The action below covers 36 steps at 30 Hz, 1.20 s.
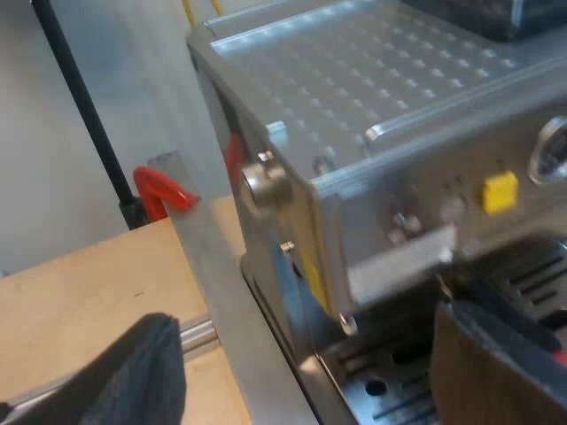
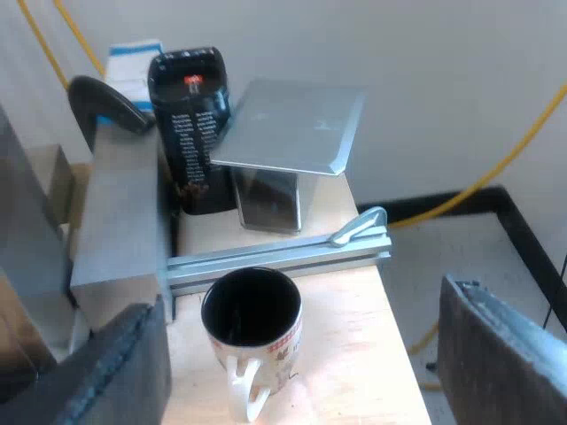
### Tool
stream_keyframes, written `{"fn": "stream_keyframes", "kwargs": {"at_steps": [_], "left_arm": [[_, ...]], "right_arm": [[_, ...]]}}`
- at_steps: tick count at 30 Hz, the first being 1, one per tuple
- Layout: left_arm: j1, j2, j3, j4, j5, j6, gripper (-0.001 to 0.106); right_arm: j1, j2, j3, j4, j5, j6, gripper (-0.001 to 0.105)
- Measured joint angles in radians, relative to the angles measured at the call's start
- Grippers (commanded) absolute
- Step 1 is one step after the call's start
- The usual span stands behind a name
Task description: Put the handle in the coffee machine
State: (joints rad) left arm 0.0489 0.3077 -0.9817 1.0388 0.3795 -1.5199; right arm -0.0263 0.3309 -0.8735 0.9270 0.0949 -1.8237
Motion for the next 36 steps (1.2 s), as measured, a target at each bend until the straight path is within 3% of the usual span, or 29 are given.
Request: {"fn": "stream_keyframes", "kwargs": {"at_steps": [10, 20, 26, 31, 34, 36], "left_arm": [[0.0, -0.31, 0.137, 0.14, -0.003, 0.004, 0.062], [0.0, -0.322, 0.161, 0.348, -0.073, 0.065, 0.062], [0.0, -0.322, 0.173, 0.319, -0.082, 0.066, 0.062], [0.0, -0.322, 0.225, 0.21, -0.082, -0.035, 0.062], [0.0, -0.322, 0.24, 0.174, -0.086, -0.054, 0.062], [0.0, -0.322, 0.299, 0.047, -0.097, -0.083, 0.062]], "right_arm": [[0.0, -0.318, 0.085, 0.136, 0.0, 0.0, 0.066], [0.0, -0.344, 0.081, 0.281, 0.007, -0.008, 0.066], [0.0, -0.344, 0.081, 0.252, 0.007, -0.009, 0.066], [0.0, -0.344, 0.083, 0.097, -0.054, -0.009, 0.066], [0.0, -0.344, 0.098, 0.012, -0.095, -0.009, 0.066], [0.0, -0.344, 0.126, -0.029, -0.119, -0.009, 0.066]]}}
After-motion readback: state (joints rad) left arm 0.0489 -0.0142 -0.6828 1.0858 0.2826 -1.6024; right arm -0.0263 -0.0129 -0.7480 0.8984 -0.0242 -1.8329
